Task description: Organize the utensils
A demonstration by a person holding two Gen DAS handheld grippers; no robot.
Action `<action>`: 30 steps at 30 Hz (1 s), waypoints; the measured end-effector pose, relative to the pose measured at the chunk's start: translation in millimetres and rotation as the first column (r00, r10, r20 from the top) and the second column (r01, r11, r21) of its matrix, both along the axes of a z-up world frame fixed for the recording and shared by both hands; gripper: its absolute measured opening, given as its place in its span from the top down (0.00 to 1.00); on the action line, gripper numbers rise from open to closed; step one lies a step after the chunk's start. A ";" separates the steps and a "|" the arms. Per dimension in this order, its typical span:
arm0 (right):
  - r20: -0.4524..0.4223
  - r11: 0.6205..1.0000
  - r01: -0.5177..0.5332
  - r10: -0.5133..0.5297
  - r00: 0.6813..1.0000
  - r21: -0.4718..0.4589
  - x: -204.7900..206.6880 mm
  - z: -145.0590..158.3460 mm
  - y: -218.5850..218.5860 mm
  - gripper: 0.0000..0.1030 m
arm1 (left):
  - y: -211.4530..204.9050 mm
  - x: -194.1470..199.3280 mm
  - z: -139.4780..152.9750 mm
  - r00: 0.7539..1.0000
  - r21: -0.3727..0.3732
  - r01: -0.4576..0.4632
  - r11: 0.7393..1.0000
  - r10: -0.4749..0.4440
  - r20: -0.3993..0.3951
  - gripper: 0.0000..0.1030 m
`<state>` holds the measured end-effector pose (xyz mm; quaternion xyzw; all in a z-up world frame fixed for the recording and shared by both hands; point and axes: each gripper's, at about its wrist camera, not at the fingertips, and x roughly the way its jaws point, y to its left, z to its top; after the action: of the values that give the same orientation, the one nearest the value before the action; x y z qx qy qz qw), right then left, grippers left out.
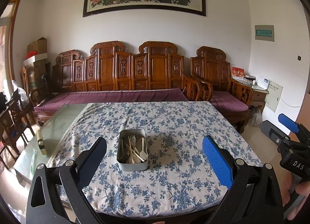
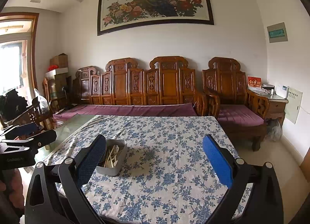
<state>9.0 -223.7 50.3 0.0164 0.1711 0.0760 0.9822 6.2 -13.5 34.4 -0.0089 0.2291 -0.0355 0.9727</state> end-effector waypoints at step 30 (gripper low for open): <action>-0.004 1.000 -0.003 0.003 1.000 0.000 -1.1 -2.7 -0.3 0.02 | 0.0 1.0 0.0 1.000 0.001 -0.002 1.000 0.002 -0.004 0.07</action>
<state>7.8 -224.0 47.6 0.0162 0.1730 0.0773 0.9818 7.2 -13.5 34.4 -0.0090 0.2309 -0.0343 0.9723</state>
